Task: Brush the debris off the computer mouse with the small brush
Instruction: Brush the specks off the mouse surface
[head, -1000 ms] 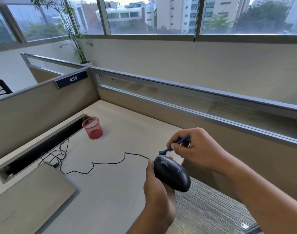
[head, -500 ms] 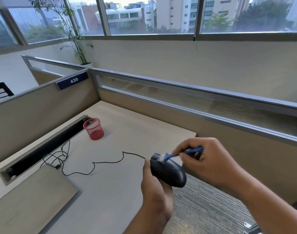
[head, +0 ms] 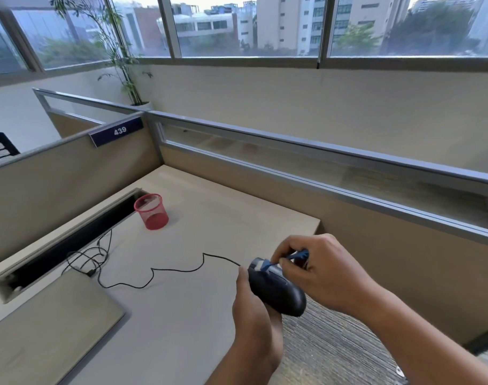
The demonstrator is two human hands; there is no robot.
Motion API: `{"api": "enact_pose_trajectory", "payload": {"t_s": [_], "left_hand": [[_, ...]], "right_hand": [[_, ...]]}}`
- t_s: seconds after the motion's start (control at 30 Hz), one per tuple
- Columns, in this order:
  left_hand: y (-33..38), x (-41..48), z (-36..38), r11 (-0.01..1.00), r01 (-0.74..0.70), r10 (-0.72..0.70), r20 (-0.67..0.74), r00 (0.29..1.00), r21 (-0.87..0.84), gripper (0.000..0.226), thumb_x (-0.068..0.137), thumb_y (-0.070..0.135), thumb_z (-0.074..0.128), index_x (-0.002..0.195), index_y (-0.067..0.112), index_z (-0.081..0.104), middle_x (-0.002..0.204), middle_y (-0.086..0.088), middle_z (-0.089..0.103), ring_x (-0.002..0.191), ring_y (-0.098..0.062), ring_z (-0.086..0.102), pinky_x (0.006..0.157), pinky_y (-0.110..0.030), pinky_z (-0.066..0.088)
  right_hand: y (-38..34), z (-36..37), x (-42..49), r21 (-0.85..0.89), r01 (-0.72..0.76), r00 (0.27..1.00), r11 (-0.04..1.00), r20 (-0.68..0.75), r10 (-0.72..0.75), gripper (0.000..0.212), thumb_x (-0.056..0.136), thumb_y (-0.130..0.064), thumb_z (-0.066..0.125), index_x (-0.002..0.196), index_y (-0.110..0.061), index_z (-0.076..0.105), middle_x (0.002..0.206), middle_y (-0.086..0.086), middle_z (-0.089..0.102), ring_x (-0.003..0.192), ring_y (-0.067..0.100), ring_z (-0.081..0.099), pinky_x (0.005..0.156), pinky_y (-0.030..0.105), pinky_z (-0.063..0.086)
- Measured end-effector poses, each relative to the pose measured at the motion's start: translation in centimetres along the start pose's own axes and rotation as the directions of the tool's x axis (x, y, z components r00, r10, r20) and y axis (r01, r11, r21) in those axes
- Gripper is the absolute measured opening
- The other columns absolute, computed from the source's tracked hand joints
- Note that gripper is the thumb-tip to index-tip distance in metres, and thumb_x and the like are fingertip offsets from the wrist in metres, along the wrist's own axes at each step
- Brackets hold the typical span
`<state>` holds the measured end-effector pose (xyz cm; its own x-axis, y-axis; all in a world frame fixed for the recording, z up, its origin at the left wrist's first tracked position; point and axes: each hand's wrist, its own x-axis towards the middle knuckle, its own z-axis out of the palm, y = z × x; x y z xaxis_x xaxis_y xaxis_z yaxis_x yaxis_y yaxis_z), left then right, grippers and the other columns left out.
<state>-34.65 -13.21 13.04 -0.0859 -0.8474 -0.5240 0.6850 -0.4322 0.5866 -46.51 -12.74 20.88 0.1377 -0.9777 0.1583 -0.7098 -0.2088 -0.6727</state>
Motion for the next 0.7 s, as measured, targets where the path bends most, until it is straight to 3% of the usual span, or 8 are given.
{"api": "enact_pose_trajectory", "payload": {"t_s": [0.1, 0.17, 0.33, 0.4, 0.47, 0.6, 0.7], "left_hand": [[0.3, 0.2, 0.0, 0.999, -0.032, 0.031, -0.022, 0.999, -0.027, 0.06, 0.102, 0.051, 0.03, 0.12, 0.0, 0.055, 0.134, -0.031, 0.058, 0.123, -0.035, 0.057, 0.116, -0.052, 0.031], [0.6, 0.1, -0.2, 0.998, -0.052, 0.05, -0.057, 0.997, -0.033, 0.062, 0.102, 0.051, 0.032, 0.124, -0.001, 0.057, 0.128, -0.027, 0.063, 0.118, -0.034, 0.061, 0.112, -0.049, 0.038], [0.3, -0.3, -0.3, 0.999, -0.037, 0.035, -0.069, 0.997, -0.027, 0.056, 0.1, 0.054, 0.033, 0.132, 0.013, 0.055, 0.124, -0.016, 0.067, 0.114, -0.027, 0.062, 0.101, -0.04, 0.042], [0.4, -0.2, -0.2, 0.998, -0.033, 0.03, -0.046, 0.998, -0.061, 0.06, 0.1, 0.054, 0.033, 0.135, 0.01, 0.054, 0.126, -0.019, 0.067, 0.115, -0.027, 0.063, 0.102, -0.04, 0.044], [1.0, -0.1, 0.0, 0.993, -0.062, 0.056, -0.058, 0.997, -0.101, 0.063, 0.101, 0.052, 0.033, 0.134, 0.003, 0.054, 0.128, -0.025, 0.064, 0.11, -0.029, 0.065, 0.091, -0.039, 0.049], [1.7, 0.4, -0.7, 0.98, -0.107, 0.089, -0.106, 0.99, -0.17, 0.052, 0.101, 0.051, 0.035, 0.126, 0.011, 0.058, 0.114, -0.016, 0.069, 0.103, -0.026, 0.065, 0.079, -0.037, 0.05], [1.7, 0.7, -1.0, 0.98, -0.128, 0.115, -0.094, 0.989, -0.153, 0.05, 0.101, 0.051, 0.034, 0.124, 0.014, 0.058, 0.111, -0.014, 0.07, 0.101, -0.025, 0.066, 0.076, -0.036, 0.05]], "right_hand": [[0.7, -0.1, -0.3, -0.041, -0.061, 0.998, 0.997, 0.027, 0.062, 0.013, 0.075, -0.034, 0.058, 0.077, -0.033, 0.071, 0.062, 0.0, 0.07, 0.052, 0.015, 0.057, 0.055, 0.031, 0.05], [1.2, -0.6, -0.9, -0.073, -0.082, 0.995, 0.994, 0.043, 0.085, 0.015, 0.071, -0.038, 0.057, 0.075, -0.035, 0.071, 0.062, -0.003, 0.07, 0.053, 0.012, 0.057, 0.056, 0.03, 0.051], [0.9, -0.6, 0.0, 0.083, -0.042, 0.997, 0.996, -0.054, 0.046, 0.014, 0.083, -0.023, 0.065, 0.077, -0.033, 0.073, 0.066, 0.002, 0.072, 0.057, 0.028, 0.059, 0.056, 0.039, 0.051], [0.8, 0.1, 0.4, 0.081, -0.043, 0.999, 0.996, -0.025, 0.045, 0.015, 0.084, -0.021, 0.065, 0.076, -0.03, 0.073, 0.065, 0.005, 0.072, 0.05, 0.028, 0.054, 0.053, 0.041, 0.051], [1.4, 0.2, 0.1, 0.074, -0.072, 0.997, 0.995, -0.018, 0.074, 0.015, 0.081, -0.02, 0.065, 0.073, -0.029, 0.073, 0.062, 0.003, 0.071, 0.046, 0.021, 0.051, 0.051, 0.041, 0.05], [3.0, -0.9, -2.0, -0.052, -0.13, 0.985, 0.99, 0.103, 0.135, 0.012, 0.075, -0.03, 0.061, 0.067, -0.034, 0.071, 0.06, -0.016, 0.068, 0.043, 0.004, 0.051, 0.045, 0.019, 0.04], [3.0, -1.2, -2.8, 0.008, -0.111, 0.992, 0.994, 0.059, 0.11, 0.014, 0.081, -0.027, 0.064, 0.073, -0.036, 0.072, 0.065, -0.012, 0.069, 0.042, 0.004, 0.047, 0.044, 0.016, 0.038]]}}
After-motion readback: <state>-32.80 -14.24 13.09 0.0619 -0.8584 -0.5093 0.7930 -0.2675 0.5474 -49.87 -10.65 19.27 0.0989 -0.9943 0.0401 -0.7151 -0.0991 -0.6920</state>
